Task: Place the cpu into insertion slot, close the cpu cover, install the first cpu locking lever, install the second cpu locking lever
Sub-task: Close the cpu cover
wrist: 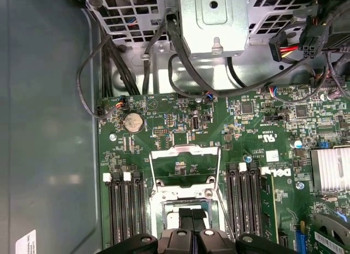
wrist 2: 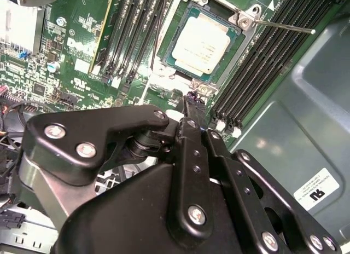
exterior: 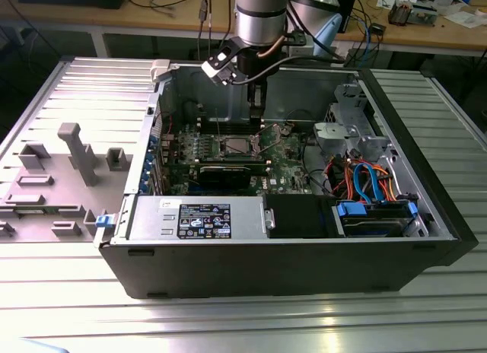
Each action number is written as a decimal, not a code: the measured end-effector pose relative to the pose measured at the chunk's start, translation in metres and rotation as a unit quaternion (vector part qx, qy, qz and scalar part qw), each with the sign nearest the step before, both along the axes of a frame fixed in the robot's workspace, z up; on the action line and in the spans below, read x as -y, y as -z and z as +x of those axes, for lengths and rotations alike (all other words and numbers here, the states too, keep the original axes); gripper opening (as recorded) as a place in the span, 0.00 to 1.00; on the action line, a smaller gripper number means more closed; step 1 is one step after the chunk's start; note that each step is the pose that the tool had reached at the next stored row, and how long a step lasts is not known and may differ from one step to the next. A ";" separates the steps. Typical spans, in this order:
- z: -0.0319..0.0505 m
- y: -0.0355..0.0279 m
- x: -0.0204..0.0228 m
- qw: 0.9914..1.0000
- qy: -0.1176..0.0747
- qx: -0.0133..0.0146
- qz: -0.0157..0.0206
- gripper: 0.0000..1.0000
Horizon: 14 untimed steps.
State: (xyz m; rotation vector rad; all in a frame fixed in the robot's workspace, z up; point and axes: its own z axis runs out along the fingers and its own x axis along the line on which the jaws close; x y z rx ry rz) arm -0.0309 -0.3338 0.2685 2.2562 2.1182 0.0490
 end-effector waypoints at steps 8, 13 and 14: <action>0.0000 -0.0007 0.0001 1.000 0.000 0.000 0.000 0.11; 0.0000 -0.0051 0.0000 1.000 0.000 0.000 0.000 0.11; 0.0000 -0.0052 0.0000 1.000 0.000 0.000 0.000 0.11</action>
